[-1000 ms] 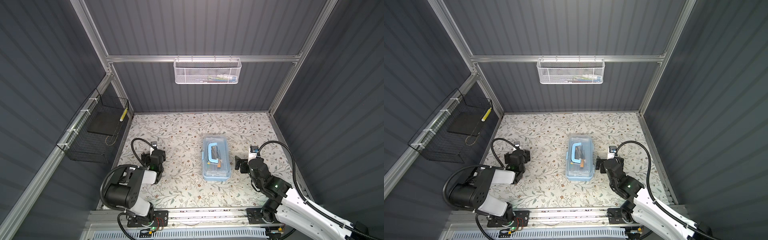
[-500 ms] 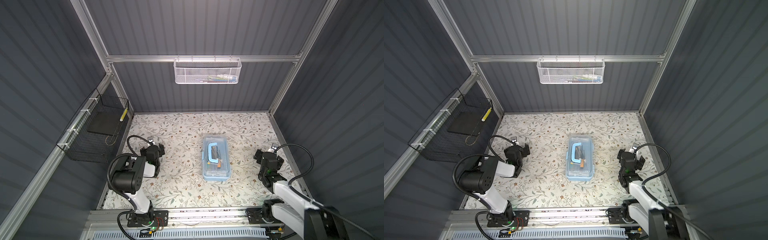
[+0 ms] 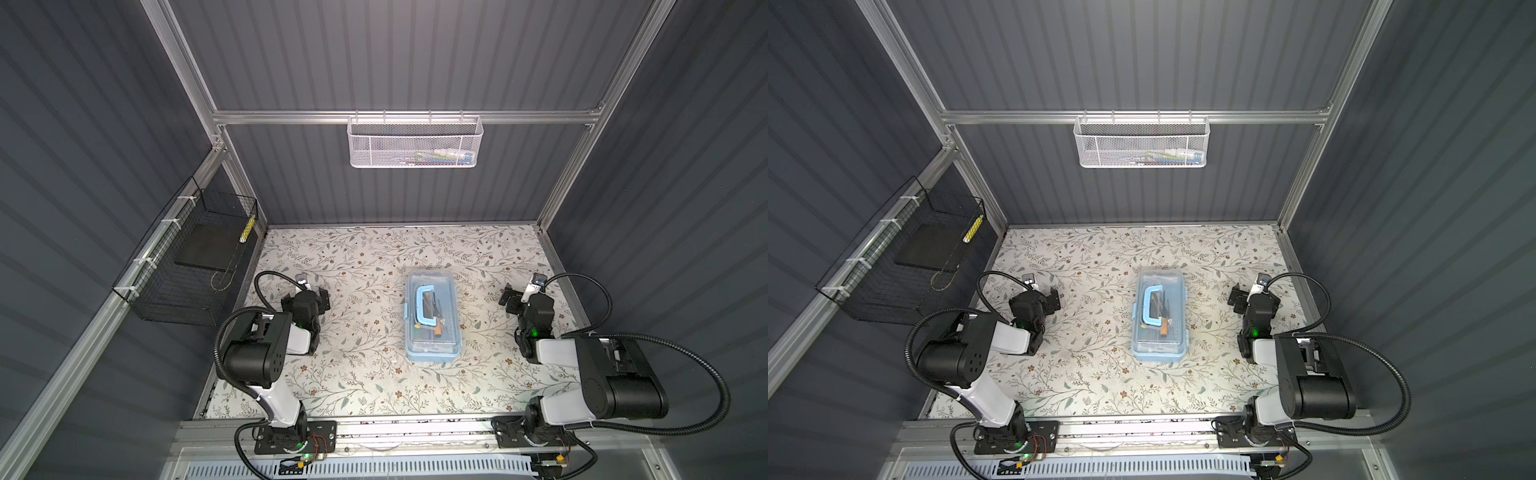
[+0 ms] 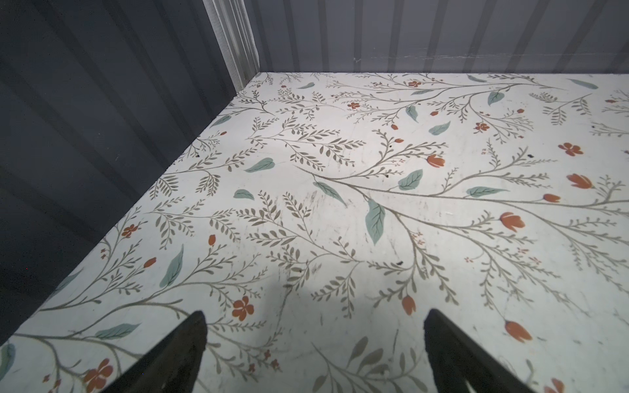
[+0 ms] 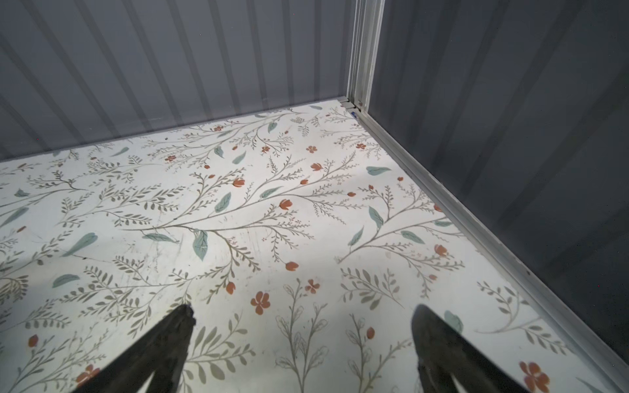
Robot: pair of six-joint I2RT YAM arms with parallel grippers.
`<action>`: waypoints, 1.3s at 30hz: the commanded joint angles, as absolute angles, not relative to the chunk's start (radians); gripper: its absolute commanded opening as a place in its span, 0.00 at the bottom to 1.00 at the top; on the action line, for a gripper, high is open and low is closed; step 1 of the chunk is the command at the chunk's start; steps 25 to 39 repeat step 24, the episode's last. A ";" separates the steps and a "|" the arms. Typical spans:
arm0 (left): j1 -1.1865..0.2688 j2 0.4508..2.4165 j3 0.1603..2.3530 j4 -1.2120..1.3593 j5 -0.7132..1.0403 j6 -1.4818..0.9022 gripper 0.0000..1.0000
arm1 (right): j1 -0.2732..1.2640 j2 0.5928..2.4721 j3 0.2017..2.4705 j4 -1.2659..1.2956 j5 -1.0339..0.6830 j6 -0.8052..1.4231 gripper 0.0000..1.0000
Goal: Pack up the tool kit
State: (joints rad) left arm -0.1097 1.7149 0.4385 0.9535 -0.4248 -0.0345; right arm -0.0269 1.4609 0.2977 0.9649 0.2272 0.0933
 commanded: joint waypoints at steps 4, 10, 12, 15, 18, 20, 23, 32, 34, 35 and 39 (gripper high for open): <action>-0.104 1.717 0.448 0.959 -0.423 -0.042 1.00 | -0.020 1.460 0.302 1.022 0.218 0.078 0.99; -0.104 1.716 0.448 0.959 -0.424 -0.042 1.00 | -0.021 1.462 0.310 1.008 0.212 0.080 0.99; -0.104 1.717 0.448 0.959 -0.423 -0.041 1.00 | -0.021 1.465 0.312 1.007 0.212 0.079 0.99; -0.104 1.717 0.448 0.958 -0.423 -0.041 1.00 | -0.022 1.465 0.314 1.001 0.210 0.080 0.99; -0.104 1.716 0.448 0.959 -0.424 -0.041 1.00 | -0.029 1.464 0.325 0.979 0.198 0.083 0.99; -0.104 1.716 0.448 0.959 -0.424 -0.041 1.00 | -0.028 1.467 0.323 0.986 0.197 0.084 0.99; -0.104 1.717 0.448 0.959 -0.423 -0.041 1.00 | -0.029 1.464 0.319 0.989 0.197 0.084 0.99; -0.104 1.717 0.448 0.959 -0.424 -0.041 1.00 | -0.029 1.462 0.320 0.989 0.198 0.084 0.99; -0.104 1.717 0.448 0.959 -0.424 -0.041 1.00 | -0.029 1.462 0.320 0.989 0.198 0.084 0.99; -0.104 1.717 0.448 0.959 -0.424 -0.041 1.00 | -0.029 1.462 0.320 0.989 0.198 0.084 0.99; -0.104 1.717 0.448 0.959 -0.424 -0.041 1.00 | -0.029 1.462 0.320 0.989 0.198 0.084 0.99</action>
